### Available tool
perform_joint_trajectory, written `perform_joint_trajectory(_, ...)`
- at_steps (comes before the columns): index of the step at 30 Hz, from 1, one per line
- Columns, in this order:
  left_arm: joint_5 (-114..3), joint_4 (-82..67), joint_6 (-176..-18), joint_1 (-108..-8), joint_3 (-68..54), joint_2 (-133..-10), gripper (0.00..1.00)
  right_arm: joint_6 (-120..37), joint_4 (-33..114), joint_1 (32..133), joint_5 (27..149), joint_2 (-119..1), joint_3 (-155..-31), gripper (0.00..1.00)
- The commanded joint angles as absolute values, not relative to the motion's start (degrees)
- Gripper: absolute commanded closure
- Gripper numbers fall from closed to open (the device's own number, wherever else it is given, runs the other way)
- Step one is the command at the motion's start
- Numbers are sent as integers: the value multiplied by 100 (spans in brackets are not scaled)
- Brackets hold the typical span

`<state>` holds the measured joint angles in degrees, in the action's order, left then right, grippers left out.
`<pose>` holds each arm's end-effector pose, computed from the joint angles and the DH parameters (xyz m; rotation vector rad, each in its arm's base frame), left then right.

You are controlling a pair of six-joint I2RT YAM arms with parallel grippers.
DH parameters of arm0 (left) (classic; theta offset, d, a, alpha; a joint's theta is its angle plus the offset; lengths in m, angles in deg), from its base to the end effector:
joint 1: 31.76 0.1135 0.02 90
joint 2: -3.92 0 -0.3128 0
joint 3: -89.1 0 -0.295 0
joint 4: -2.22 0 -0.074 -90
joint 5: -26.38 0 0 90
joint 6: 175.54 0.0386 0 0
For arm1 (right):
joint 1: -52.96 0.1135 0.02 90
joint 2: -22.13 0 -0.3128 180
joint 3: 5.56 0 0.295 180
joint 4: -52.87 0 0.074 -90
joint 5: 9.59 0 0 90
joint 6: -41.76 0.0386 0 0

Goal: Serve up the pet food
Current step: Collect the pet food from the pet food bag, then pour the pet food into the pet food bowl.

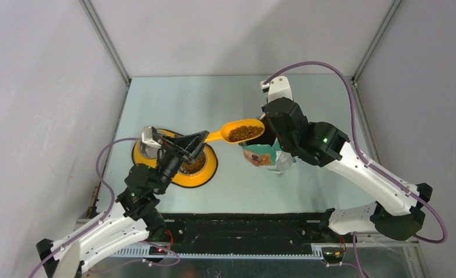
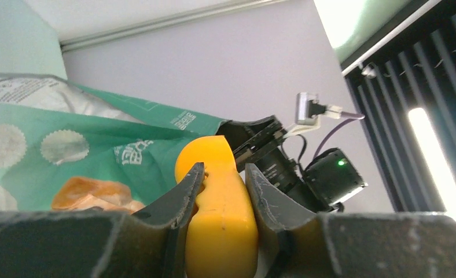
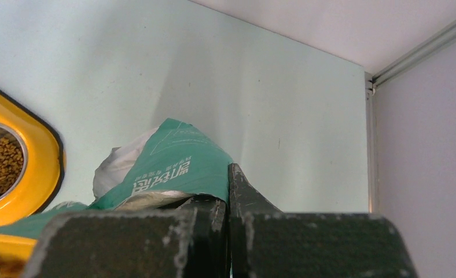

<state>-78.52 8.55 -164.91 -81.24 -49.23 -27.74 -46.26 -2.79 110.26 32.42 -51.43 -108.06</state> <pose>0.1057 -0.1084 0.3603 -0.6377 1.3769 -1.7160 0.1748 0.2191 0.5114 -0.4010 1.8358 -0.1489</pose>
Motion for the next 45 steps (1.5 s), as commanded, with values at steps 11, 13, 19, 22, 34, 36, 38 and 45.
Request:
perform_joint_trajectory(11,-9526,454,-16219,-8068,-4831,-1806,100,-4277,980,11061,2286,-4185,-10838,100)
perform_joint_trajectory(13,-9897,307,-16137,-8067,-4817,-1712,100,-4279,1029,11062,2284,-4098,-10733,100)
perform_joint_trajectory(19,-11385,-104,-15857,-8064,-4788,-1545,100,-4351,1173,11050,2294,-3938,-10474,100)
perform_joint_trajectory(22,-12085,-503,-15694,-8069,-4776,-1399,100,-4368,1183,11040,2308,-3916,-10411,100)
perform_joint_trajectory(34,-14549,-3950,-17245,-8064,-4981,59,100,-4395,1235,10933,2623,-3894,-10299,100)
perform_joint_trajectory(36,-14708,-4531,-17525,-8067,-4921,215,100,-4388,1232,10905,2648,-3894,-10284,100)
perform_joint_trajectory(38,-14867,-5273,-17915,-8066,-4713,259,100,-4400,1218,10891,2637,-3916,-10282,100)
perform_joint_trajectory(45,-15180,-7630,-19203,-8069,-4185,-479,100,-4411,1244,10795,2719,-3925,-10183,100)
